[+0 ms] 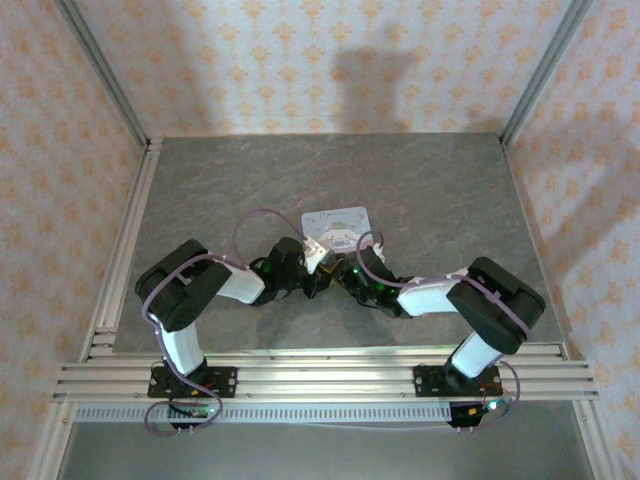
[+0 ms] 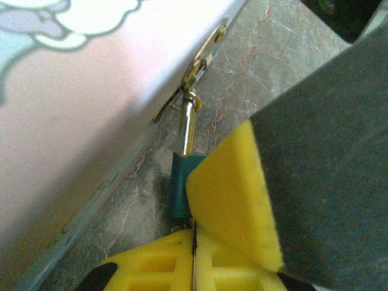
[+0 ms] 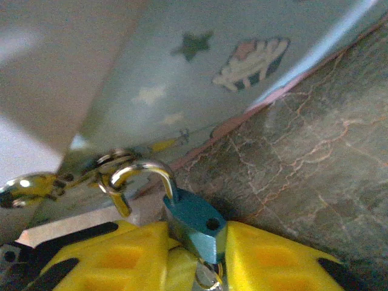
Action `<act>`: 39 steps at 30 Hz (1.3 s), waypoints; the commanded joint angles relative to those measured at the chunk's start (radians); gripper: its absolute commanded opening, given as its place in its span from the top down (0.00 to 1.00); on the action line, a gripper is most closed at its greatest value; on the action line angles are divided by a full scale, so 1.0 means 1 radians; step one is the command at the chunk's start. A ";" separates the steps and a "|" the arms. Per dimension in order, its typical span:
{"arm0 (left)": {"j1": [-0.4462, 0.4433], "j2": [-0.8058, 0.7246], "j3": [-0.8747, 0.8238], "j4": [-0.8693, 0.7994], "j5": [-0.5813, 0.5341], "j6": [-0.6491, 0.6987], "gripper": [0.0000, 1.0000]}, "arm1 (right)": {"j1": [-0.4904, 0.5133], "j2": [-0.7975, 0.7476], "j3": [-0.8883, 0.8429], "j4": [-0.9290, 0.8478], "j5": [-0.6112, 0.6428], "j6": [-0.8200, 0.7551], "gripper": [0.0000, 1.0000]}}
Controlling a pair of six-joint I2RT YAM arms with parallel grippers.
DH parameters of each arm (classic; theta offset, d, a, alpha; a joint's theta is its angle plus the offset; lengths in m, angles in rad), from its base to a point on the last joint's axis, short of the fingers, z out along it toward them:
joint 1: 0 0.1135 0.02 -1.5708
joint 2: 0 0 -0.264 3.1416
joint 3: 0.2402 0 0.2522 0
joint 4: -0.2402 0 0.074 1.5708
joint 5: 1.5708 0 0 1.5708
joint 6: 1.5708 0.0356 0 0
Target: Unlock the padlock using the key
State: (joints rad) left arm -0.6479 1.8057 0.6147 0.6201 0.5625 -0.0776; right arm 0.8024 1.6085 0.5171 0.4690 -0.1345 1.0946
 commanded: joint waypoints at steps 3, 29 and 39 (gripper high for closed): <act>-0.003 0.026 -0.006 -0.043 0.006 0.013 0.92 | 0.004 0.061 0.020 0.062 0.006 -0.058 0.85; 0.017 -0.212 -0.089 -0.143 -0.052 0.012 0.89 | 0.004 -0.078 -0.096 0.195 0.109 -0.064 1.00; 0.033 -0.277 -0.099 -0.184 -0.056 0.019 0.89 | 0.005 -0.134 -0.048 0.032 0.174 0.070 1.00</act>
State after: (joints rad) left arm -0.6277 1.5612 0.5297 0.4675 0.5335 -0.0772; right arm 0.8024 1.5051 0.4282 0.5800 -0.0147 1.1179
